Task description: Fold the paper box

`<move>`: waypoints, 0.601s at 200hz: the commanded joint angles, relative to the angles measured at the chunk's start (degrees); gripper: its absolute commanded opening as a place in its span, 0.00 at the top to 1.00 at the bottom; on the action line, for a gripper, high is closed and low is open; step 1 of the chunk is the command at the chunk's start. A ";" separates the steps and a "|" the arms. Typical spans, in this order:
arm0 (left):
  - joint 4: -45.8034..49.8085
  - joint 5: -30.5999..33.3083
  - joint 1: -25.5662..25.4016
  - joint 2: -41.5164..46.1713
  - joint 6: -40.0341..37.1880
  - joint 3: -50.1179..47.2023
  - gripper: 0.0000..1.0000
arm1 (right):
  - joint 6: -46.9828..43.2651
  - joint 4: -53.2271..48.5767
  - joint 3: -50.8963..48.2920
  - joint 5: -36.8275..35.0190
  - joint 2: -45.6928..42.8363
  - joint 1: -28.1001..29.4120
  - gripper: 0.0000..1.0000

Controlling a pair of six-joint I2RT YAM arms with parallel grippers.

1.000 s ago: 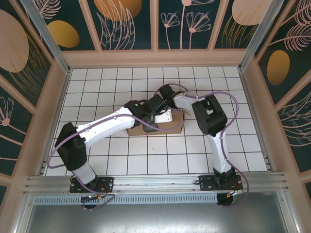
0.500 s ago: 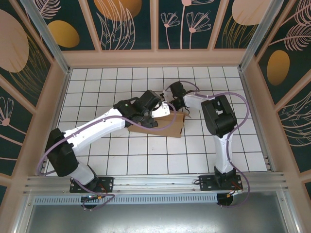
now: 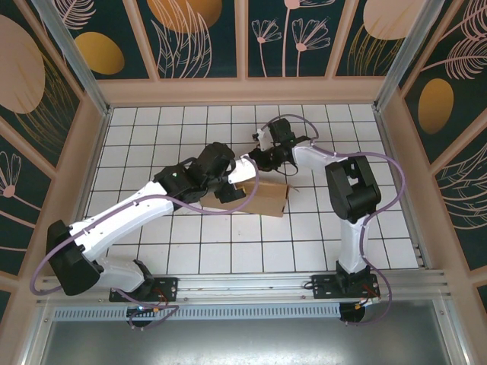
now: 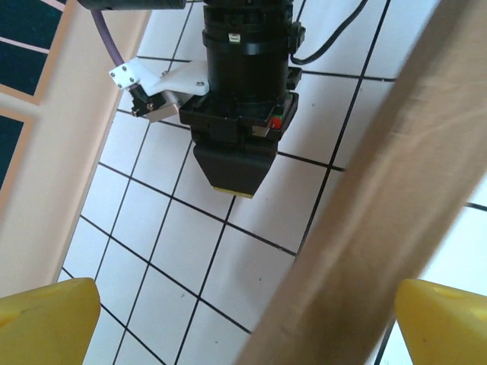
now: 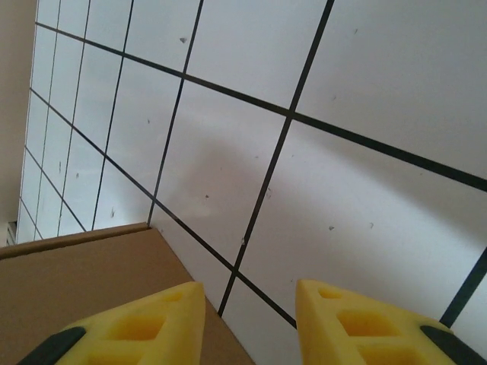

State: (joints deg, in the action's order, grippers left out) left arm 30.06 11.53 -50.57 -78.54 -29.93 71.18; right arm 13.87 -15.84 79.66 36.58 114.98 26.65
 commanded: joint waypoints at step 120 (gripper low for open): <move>-18.86 -5.71 4.08 8.96 53.15 -4.01 0.14 | 3.73 3.08 -10.63 -18.83 -25.04 -1.78 0.66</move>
State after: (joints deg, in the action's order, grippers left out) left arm 20.73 9.41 -47.81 -71.99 1.78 72.60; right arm 14.66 -15.40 73.56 23.33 95.77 25.06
